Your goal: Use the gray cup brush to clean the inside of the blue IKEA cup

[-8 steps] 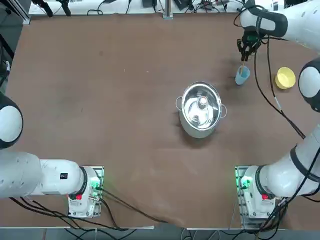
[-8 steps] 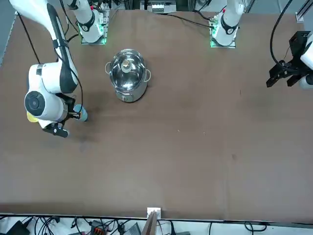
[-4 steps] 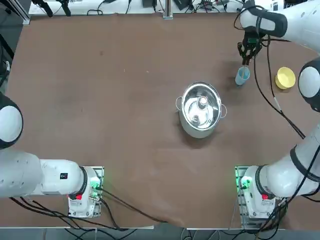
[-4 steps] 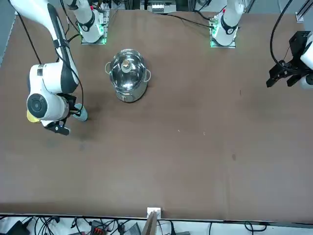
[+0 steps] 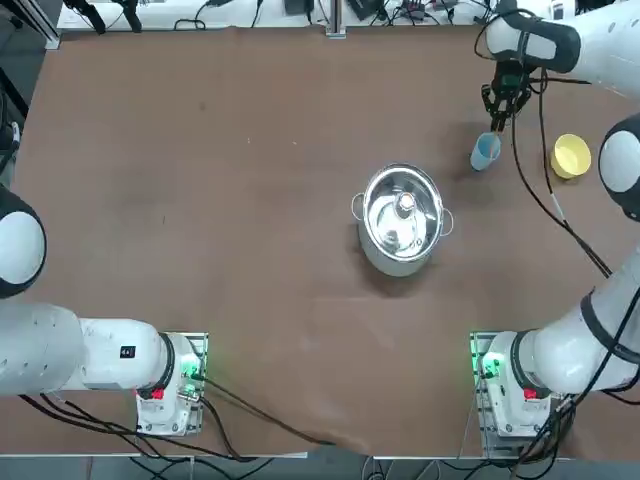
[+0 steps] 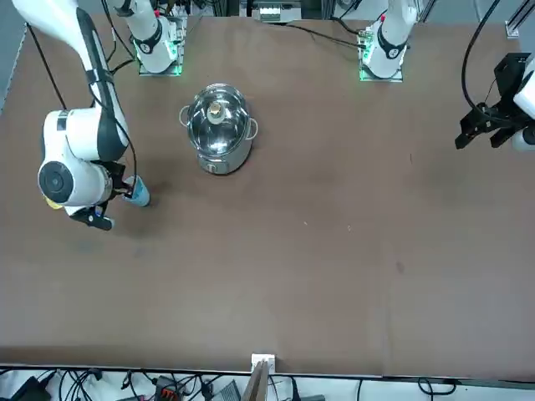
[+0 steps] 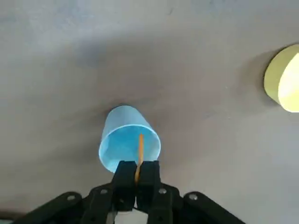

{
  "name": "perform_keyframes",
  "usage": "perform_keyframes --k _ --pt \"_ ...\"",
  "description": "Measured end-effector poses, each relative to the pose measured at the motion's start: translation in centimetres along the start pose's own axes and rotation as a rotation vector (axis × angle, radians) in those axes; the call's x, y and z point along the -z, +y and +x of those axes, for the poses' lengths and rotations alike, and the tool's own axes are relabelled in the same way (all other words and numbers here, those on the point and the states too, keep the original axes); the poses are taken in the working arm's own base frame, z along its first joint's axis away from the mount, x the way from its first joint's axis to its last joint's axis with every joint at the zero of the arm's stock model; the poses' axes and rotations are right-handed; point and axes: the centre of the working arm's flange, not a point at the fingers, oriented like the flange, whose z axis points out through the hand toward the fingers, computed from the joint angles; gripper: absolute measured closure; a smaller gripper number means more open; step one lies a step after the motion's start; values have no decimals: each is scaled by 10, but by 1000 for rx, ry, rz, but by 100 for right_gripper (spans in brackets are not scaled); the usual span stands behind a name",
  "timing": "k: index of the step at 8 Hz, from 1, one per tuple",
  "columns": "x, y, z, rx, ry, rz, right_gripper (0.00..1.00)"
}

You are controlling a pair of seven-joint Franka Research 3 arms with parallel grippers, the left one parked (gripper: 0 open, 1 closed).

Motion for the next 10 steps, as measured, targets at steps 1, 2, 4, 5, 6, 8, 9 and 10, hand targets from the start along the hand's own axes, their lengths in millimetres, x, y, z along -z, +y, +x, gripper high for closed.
perform_keyframes --k 1,2,4,5,6,8,9,10 --pt "1 3 2 -6 4 2 96" --pt "6 4 4 -7 13 5 96" --pt "15 3 8 -9 31 12 96" --pt "15 1 11 -14 38 18 96" --pt "18 -3 14 -33 44 35 96" --pt "20 -12 16 -68 47 71 96" --pt "20 -15 15 -78 47 73 96" --pt "20 -18 14 -77 45 73 96"
